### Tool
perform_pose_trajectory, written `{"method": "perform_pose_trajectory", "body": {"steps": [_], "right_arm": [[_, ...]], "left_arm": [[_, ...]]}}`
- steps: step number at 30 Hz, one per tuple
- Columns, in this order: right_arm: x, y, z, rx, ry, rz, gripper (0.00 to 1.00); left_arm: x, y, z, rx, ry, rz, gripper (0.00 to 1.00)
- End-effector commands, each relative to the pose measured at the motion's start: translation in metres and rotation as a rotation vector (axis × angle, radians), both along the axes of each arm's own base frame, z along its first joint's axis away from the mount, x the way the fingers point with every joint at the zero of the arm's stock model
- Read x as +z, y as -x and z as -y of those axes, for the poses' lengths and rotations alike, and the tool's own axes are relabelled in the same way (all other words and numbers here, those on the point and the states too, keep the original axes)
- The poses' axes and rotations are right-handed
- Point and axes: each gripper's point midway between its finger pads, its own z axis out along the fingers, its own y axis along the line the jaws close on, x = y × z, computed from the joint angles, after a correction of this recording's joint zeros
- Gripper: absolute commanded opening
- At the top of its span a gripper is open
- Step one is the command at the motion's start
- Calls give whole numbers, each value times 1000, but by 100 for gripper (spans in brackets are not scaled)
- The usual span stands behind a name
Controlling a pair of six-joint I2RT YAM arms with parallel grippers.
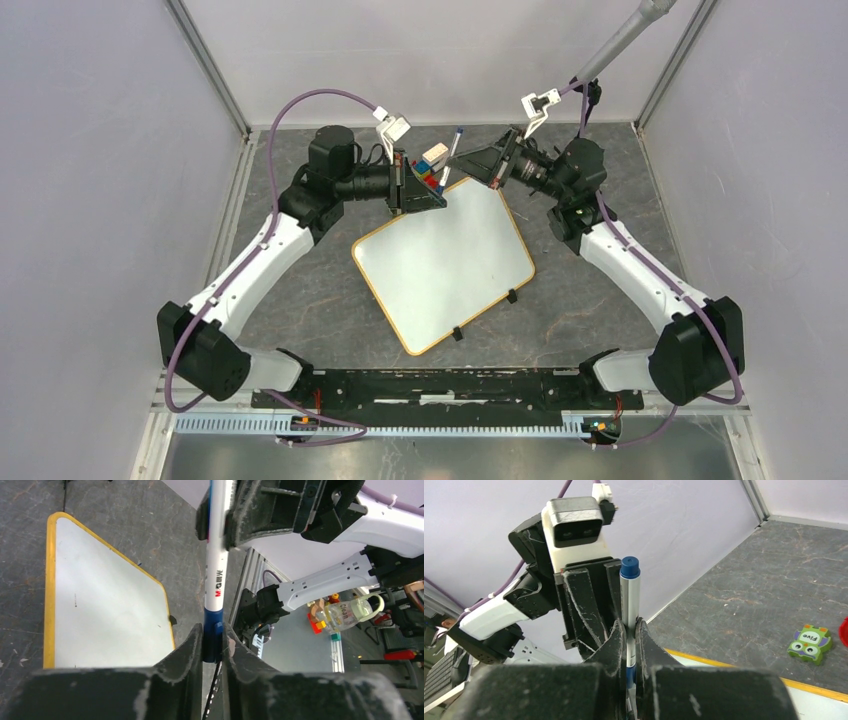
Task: Write a sentence on the whiteboard
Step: Pass from the right arm to the left, then open the pen cap of the whiteboard marker.
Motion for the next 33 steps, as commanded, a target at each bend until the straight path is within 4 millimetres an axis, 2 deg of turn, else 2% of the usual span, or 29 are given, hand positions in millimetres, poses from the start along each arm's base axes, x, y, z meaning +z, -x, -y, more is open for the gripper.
{"method": "perform_pose_trajectory", "body": {"steps": [1,2,3,7,10,13,17,19,22,27,33], "right_arm": [[12,11,1,9,-1,66,5],[9,12,2,12,26,85,11],[4,12,3,10,66,104,21],[-18,17,6,47,268,219,38],[-28,23,20,37,436,343,53],[-35,29,35,6,556,474,80],[-49,47,44,91,625,511,98],[-55,70,41,232,627,539,98],[-64,90,39,350,597,465,98],[-64,94,36,291,557,400,98],[-66,113,19,448,502,342,92]], "left_arm": [[16,-2,3,4,35,33,8],[14,-1,0,2,16,45,3],[12,0,-2,2,-6,63,3],[-3,11,-20,-24,-153,143,3],[-14,21,-35,-54,-250,215,3],[-22,30,-45,-92,-309,279,2],[-32,38,-56,-137,-376,355,3],[-34,43,-59,-168,-388,393,4],[-36,47,-62,-182,-395,436,6],[-42,61,-60,-273,-425,458,6],[-54,83,-53,-391,-451,456,3]]}}
